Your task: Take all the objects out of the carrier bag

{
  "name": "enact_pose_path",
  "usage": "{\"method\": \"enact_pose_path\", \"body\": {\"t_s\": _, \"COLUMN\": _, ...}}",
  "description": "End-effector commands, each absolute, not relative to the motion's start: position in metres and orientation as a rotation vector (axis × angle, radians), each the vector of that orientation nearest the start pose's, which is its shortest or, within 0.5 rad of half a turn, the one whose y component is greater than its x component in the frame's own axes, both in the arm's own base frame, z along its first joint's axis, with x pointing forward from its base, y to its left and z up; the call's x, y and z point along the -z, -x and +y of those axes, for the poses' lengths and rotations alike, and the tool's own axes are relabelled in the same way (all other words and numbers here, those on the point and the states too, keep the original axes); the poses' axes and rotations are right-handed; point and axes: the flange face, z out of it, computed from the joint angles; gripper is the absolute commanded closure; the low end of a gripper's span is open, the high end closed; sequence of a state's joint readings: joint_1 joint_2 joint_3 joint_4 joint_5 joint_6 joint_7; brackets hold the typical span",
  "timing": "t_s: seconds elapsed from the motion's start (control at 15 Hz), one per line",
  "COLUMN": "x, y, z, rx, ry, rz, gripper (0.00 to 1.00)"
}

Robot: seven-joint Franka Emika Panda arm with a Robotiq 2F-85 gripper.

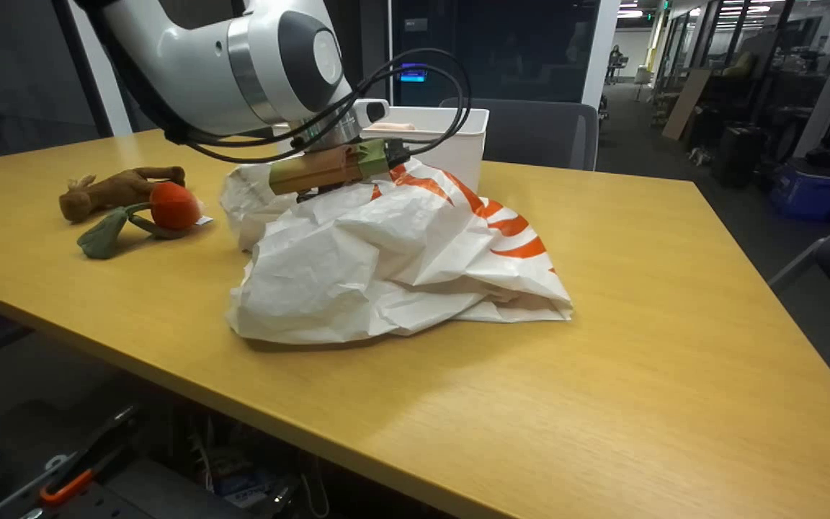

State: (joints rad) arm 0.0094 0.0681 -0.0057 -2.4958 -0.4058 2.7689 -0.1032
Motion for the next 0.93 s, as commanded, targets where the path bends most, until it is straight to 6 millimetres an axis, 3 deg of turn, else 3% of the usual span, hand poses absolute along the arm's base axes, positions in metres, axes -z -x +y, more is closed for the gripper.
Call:
{"method": "enact_pose_path", "body": {"t_s": 0.0, "x": -0.279, "y": -0.495, "z": 0.009, "rx": 0.347, "ry": 3.223, "rz": -0.669, "gripper": 0.29}}
{"method": "enact_pose_path", "body": {"t_s": 0.13, "x": -0.28, "y": -0.493, "z": 0.009, "rx": 0.365, "ry": 3.214, "rz": -0.645, "gripper": 0.36}}
{"method": "enact_pose_path", "body": {"t_s": 0.4, "x": -0.282, "y": -0.491, "z": 0.011, "rx": 0.373, "ry": 3.2, "rz": -0.616, "gripper": 0.69}}
{"method": "enact_pose_path", "body": {"t_s": 0.6, "x": -0.295, "y": -0.484, "z": 0.01, "rx": 0.373, "ry": 3.26, "rz": -0.69, "gripper": 0.91}}
{"method": "enact_pose_path", "body": {"t_s": 0.67, "x": -0.301, "y": -0.481, "z": 0.01, "rx": 0.372, "ry": 3.295, "rz": -0.742, "gripper": 0.86}}
{"method": "enact_pose_path", "body": {"t_s": 0.73, "x": -0.305, "y": -0.478, "z": 0.01, "rx": 0.363, "ry": 3.324, "rz": -0.786, "gripper": 0.55}}
{"method": "enact_pose_path", "body": {"t_s": 0.87, "x": -0.308, "y": -0.473, "z": 0.013, "rx": 0.338, "ry": 3.346, "rz": -0.843, "gripper": 0.54}}
